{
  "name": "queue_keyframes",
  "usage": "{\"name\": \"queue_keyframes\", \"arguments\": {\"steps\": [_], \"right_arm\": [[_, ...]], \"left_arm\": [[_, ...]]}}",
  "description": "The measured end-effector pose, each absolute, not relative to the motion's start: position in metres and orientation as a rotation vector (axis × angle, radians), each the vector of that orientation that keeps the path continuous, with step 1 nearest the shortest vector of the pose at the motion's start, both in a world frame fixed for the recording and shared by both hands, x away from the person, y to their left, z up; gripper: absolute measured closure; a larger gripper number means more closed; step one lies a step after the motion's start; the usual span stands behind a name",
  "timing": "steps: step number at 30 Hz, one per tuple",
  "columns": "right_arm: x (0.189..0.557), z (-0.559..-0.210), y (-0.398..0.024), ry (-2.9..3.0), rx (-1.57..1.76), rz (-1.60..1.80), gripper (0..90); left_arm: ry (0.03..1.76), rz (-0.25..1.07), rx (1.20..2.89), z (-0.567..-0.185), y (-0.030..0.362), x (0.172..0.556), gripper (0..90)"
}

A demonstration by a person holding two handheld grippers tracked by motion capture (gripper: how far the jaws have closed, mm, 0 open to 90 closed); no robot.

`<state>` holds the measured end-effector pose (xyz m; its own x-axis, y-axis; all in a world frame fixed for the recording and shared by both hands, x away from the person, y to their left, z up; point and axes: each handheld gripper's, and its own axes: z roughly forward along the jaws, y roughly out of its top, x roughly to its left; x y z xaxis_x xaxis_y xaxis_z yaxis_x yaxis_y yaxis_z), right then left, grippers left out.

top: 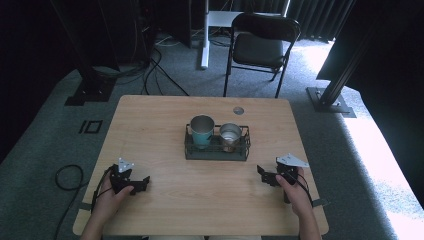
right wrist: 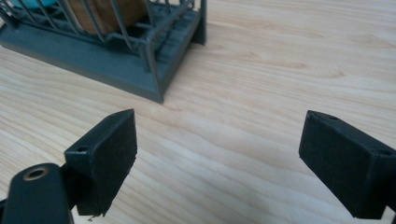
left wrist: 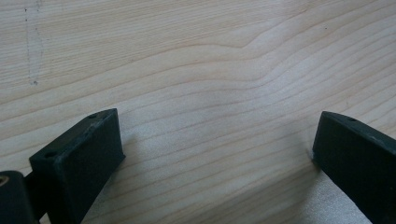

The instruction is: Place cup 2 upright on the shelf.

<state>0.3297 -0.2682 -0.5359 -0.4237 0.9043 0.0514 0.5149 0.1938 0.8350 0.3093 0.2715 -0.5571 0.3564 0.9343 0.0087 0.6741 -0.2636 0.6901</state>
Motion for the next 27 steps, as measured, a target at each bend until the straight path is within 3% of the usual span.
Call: {"name": "queue_keyframes", "arguments": {"steps": [27], "right_arm": [[0.306, -0.557, -0.305, 2.017, 1.436, 0.939, 11.2]], "left_arm": [[1.392, 0.568, 2.027, -0.557, 0.271, 0.309, 2.5]]}}
